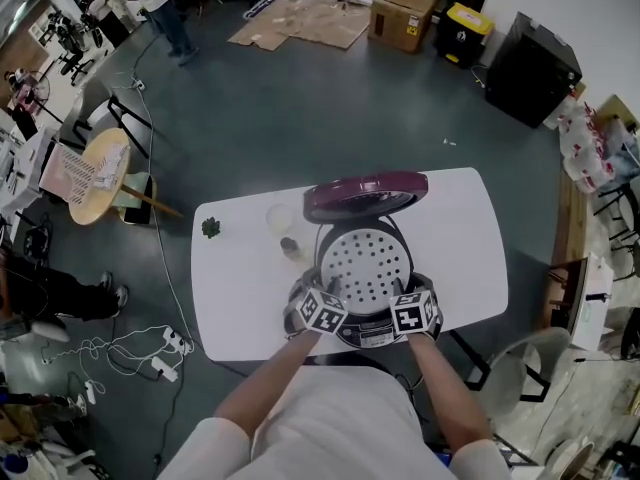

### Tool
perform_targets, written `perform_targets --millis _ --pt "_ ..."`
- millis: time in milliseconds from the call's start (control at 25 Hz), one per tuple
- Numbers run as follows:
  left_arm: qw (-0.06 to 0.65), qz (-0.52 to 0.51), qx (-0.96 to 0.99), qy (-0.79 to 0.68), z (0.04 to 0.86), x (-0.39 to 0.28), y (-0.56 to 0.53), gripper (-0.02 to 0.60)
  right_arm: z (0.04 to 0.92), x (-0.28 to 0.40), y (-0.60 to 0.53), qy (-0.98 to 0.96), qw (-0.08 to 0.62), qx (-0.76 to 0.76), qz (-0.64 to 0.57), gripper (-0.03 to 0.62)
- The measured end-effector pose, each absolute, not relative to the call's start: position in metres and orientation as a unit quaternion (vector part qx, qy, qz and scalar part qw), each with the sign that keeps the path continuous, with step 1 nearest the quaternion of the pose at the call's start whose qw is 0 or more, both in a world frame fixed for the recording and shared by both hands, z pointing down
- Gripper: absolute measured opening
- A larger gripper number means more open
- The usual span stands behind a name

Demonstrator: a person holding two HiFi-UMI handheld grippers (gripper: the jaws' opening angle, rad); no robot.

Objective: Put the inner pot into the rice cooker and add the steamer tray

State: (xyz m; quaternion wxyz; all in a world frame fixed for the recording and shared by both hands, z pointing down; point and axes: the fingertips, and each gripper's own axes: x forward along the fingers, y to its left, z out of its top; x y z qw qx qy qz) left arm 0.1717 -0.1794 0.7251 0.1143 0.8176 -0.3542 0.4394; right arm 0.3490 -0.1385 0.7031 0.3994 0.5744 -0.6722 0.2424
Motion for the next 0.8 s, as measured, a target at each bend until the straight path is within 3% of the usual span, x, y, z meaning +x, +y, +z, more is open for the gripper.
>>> perform_targets --millis 360,800 --pt "0.099 0.46 0.801 -0.369 0.732 0.166 -0.182 0.247 0.716 0.355 -0.138 -0.668 0.439 0.557 0.224 0.147" --pt "0.136 0.401 0.813 -0.4 0.715 0.159 -0.179 0.261 0.701 0.356 -0.142 -0.694 0.413 0.552 0.206 0.146"
